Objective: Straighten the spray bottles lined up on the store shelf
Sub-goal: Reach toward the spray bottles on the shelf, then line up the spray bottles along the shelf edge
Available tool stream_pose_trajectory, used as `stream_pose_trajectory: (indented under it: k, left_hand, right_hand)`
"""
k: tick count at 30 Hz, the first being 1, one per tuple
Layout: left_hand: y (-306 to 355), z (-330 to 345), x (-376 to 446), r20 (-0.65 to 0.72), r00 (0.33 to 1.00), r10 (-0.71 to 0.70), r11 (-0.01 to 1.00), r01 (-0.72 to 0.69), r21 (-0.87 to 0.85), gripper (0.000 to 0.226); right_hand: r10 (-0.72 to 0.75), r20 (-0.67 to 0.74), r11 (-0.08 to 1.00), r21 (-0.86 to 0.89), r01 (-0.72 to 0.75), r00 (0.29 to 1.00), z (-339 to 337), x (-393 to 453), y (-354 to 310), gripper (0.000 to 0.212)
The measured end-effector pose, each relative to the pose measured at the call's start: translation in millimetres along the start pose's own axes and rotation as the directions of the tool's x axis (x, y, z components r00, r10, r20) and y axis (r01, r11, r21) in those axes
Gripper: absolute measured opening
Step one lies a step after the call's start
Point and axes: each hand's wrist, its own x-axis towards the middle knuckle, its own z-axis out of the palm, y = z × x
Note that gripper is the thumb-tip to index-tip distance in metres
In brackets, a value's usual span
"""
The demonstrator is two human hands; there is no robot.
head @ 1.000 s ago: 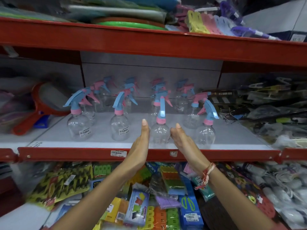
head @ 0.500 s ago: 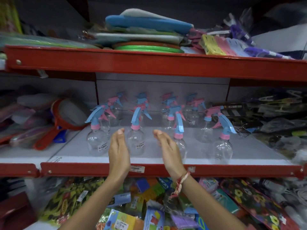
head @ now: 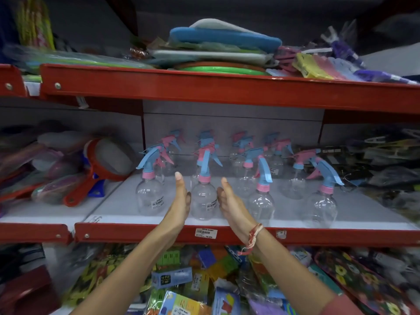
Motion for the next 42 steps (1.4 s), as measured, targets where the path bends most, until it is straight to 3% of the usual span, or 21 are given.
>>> stream_pose_trajectory:
  k: [8, 12, 14, 17, 20, 24, 27, 31, 35, 40, 42]
  left_hand:
    - [-4.0, -10.1, -22.3, 0.055, 0.997, -0.050, 0.997, 0.053, -0.048, 0.085]
    - [-8.3, -17.7, -25.2, 0.048, 0.998, -0.045, 0.999, 0.046, -0.020, 0.090]
    - [-13.0, -24.4, -26.1, -0.026, 0.999, 0.023, 1.000, -0.023, 0.014, 0.092]
    - [-18.3, -41.5, -27.2, -0.226, 0.945, 0.236, 0.972, -0.232, 0.048, 0.085]
    - [-15.1, -63.9, -23.9, -0.429, 0.826, 0.366, 0.918, -0.397, 0.019, 0.064]
    - [-9.4, -90.8, -9.0, -0.544, 0.767, 0.340, 0.922, -0.385, 0.034, 0.066]
    - [-12.7, -110.7, 7.5, -0.515, 0.841, 0.166, 0.983, -0.185, 0.015, 0.094]
    - [-12.1, -129.1, 24.0, -0.366, 0.930, -0.016, 0.997, -0.011, -0.073, 0.131]
    - [-10.0, -130.2, 25.9, -0.265, 0.960, -0.092, 0.989, 0.058, -0.136, 0.102]
    - [-4.4, -137.2, 11.3, -0.214, 0.971, -0.110, 0.989, 0.086, -0.117, 0.121]
    - [-1.4, -138.8, 7.4, -0.193, 0.975, -0.113, 0.985, 0.085, -0.148, 0.107]
  right_hand:
    - [0.033, 0.077, 0.992, 0.121, -0.042, 0.996, -10.0, -28.7, 2.8, 0.079]
    - [0.015, 0.040, 0.998, 0.055, -0.017, 0.999, -8.1, -33.7, 4.8, 0.079]
    - [-0.095, -0.098, 0.995, -0.043, 0.091, 0.991, -1.0, -36.5, 9.1, 0.072]
    - [-0.356, -0.304, 0.932, -0.046, 0.360, 0.884, 17.1, -42.8, 10.4, 0.037]
    - [-0.454, -0.252, 0.883, 0.001, 0.469, 0.855, 47.2, -42.6, 8.3, 0.031]
    - [-0.360, -0.071, 0.933, -0.015, 0.360, 0.930, 87.1, -28.5, 0.1, 0.035]
    - [-0.198, 0.031, 0.980, 0.003, 0.198, 0.980, 107.9, -10.2, -4.9, 0.052]
    - [-0.018, 0.089, 0.998, 0.061, 0.012, 0.996, 122.7, 9.8, -11.2, 0.060]
    - [0.024, 0.113, 0.985, 0.166, -0.043, 0.993, 126.0, 19.1, -9.0, 0.061]
    - [0.070, 0.166, 0.971, 0.214, -0.105, 0.984, 123.7, 18.3, -3.1, 0.076]
    - [0.088, 0.193, 0.968, 0.215, -0.129, 0.977, 119.8, 13.2, -2.4, 0.081]
